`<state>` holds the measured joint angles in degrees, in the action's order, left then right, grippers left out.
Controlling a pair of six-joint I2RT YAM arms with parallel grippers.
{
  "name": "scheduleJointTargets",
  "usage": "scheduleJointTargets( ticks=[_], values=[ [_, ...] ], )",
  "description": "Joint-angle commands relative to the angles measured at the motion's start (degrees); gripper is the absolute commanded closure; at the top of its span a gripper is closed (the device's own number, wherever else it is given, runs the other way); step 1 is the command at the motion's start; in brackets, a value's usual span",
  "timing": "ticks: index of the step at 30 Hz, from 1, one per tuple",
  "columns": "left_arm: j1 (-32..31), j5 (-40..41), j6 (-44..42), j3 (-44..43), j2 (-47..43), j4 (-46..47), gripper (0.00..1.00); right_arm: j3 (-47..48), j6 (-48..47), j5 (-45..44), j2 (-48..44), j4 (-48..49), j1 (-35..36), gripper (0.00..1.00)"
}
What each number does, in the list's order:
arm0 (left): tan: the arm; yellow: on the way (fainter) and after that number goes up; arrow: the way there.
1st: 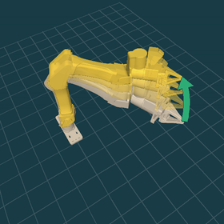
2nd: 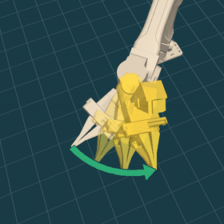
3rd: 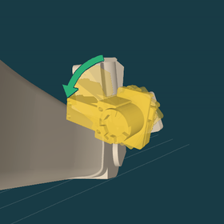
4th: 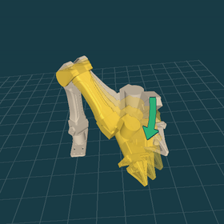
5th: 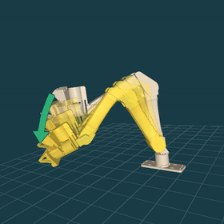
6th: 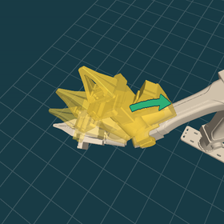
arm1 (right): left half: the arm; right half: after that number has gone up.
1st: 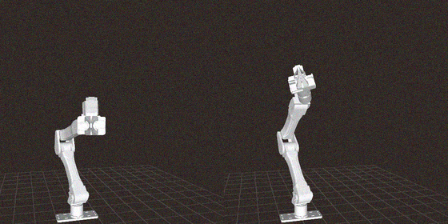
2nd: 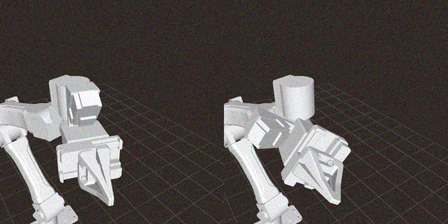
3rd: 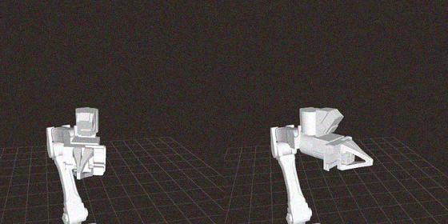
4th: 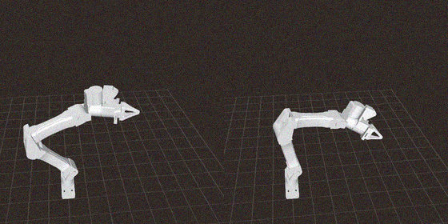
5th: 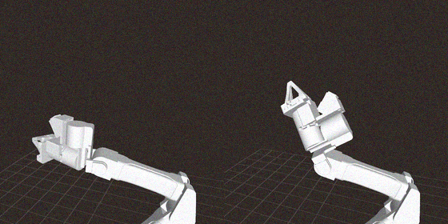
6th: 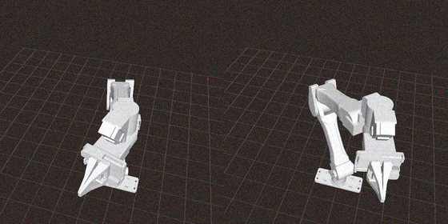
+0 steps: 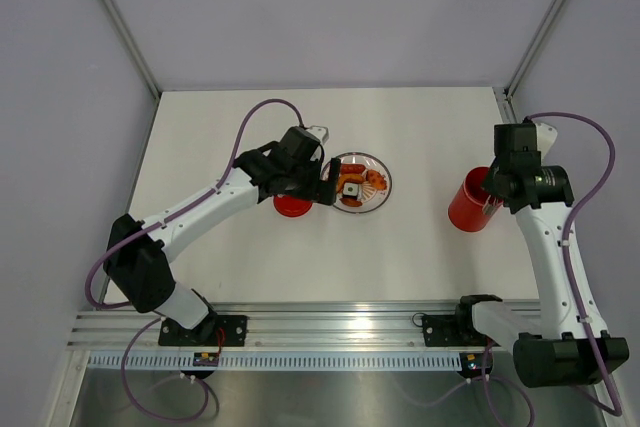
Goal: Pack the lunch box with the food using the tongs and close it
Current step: Place the fake food in the packing box, then place the clamp at the center of the board.
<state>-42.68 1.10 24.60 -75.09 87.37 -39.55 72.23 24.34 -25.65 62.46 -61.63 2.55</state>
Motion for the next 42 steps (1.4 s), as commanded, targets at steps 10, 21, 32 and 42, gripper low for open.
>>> scheduleJointTargets(
  ticks=[10,21,32,42],
  values=[
    [6.72,3.11,-0.08,-1.2,-4.14,-0.53,0.01,0.99,-9.04,17.75,-4.36,15.3,8.67,1.0],
    [17.44,0.57,-0.25,-0.15,-9.59,-2.72,0.01,-2.88,-7.82,13.0,-0.06,19.09,24.87,1.0],
    [20.97,-0.75,-0.87,1.43,-11.08,-1.94,0.01,-11.75,-3.58,1.04,6.8,31.19,25.4,1.0],
    [20.88,-2.34,-1.05,3.01,-12.22,-1.06,0.01,-16.42,-9.13,7.27,19.71,53.44,15.84,1.0]
  ],
)
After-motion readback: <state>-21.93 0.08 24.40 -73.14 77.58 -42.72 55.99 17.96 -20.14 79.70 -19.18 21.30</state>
